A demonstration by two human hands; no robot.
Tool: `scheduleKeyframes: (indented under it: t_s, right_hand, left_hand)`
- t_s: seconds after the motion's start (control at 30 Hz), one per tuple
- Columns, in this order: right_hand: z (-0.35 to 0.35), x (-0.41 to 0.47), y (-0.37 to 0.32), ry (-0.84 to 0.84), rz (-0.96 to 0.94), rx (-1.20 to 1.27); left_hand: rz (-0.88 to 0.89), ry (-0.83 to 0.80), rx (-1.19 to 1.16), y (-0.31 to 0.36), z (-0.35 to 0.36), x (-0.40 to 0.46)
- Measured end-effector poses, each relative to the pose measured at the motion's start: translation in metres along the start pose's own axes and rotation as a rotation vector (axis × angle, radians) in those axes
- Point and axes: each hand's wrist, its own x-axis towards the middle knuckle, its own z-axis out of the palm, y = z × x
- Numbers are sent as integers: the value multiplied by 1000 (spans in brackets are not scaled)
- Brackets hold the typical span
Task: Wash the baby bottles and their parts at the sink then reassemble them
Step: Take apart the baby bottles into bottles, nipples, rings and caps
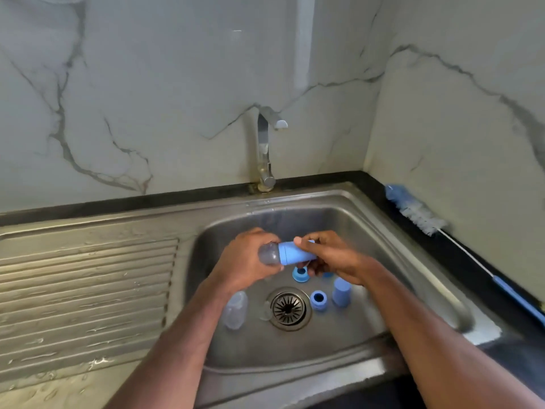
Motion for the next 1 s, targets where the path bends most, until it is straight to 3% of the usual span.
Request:
scheduleKeyframes:
  t_s: [0.37,0.57,0.83,1.0]
  right_hand:
    - [-19,2,6,-78,-132,-65]
    - [-39,-9,12,11,-129,-60]
    - [-55,-36,26,294,42,-452]
    - [-55,-37,36,203,136,-800]
  left_hand:
    - [-72,-145,-249,-8,5,2]
    - [-156,-107,-303,-28,4,-8]
    - [-145,-59,-323,-11,20,-2]
    - [-165,-67,-460,8,38,1]
